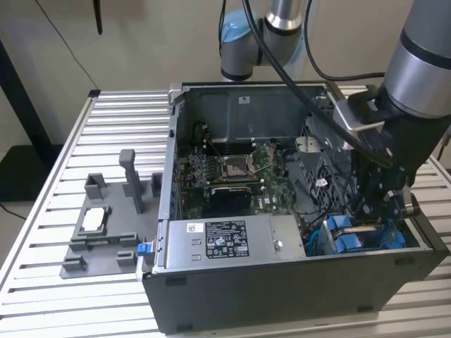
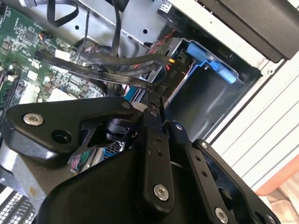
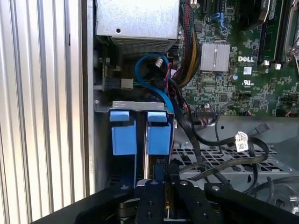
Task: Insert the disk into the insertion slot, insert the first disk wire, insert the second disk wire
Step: 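Insert the second disk wire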
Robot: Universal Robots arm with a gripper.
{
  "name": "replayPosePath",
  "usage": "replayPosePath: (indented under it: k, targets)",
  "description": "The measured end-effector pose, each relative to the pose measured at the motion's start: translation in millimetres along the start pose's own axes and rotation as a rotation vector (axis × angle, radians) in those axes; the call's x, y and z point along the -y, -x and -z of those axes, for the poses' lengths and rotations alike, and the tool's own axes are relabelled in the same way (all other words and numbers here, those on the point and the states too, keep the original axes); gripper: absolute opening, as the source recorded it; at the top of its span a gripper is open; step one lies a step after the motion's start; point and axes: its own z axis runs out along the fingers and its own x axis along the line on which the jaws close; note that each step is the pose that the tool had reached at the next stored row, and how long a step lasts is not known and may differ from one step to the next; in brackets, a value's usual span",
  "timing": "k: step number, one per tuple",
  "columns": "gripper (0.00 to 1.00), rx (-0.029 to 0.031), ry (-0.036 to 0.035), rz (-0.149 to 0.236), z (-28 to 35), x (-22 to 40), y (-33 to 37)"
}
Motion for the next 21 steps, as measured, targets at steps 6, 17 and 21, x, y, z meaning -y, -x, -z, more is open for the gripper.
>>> replayPosePath:
  k: [6,17,21]
  targets:
    - [0.16,-0.005,-0.0021,-0.033,-4.4,-0.5,-0.4]
    - [0.24,-0.0058,-0.0037,-0.053,-1.0,-0.2,-0.3]
    - [0.24,-0.0058,-0.0037,-0.054,5.3,0.5,0.2]
